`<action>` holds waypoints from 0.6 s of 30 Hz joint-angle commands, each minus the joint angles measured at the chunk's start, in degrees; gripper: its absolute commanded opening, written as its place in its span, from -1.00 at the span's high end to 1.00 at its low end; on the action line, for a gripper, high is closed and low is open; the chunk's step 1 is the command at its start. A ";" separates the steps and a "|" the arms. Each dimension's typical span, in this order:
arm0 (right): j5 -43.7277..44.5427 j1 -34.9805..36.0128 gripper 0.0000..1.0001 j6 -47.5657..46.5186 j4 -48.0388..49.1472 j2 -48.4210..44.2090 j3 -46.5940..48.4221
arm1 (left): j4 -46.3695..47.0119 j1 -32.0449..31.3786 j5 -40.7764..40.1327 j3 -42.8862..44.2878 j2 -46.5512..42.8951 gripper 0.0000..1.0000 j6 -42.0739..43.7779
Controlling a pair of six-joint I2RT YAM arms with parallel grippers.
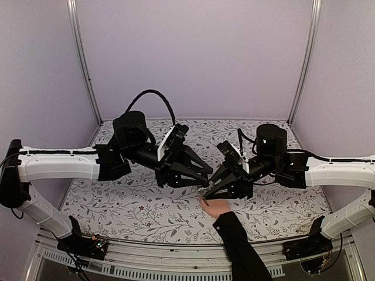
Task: Paint the nails
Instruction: Unscrew the nail polish bottle.
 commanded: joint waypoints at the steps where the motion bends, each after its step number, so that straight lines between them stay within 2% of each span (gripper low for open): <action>1: -1.27 -0.13 1.00 0.56 -0.30 0.43 1.67 | -2.06 -0.86 0.75 2.09 0.94 0.45 1.31; 9: -0.16 -0.12 1.00 0.56 -0.47 0.37 1.49 | -1.78 -0.85 1.05 2.03 1.11 1.00 0.90; 13: 1.82 -0.29 1.00 0.56 -0.56 -0.16 1.41 | -1.96 -0.86 -0.51 1.77 0.91 1.00 0.42; 18: 5.47 -0.79 1.00 0.56 -0.73 -1.01 1.19 | -3.28 -0.91 -6.17 1.59 0.27 1.00 0.02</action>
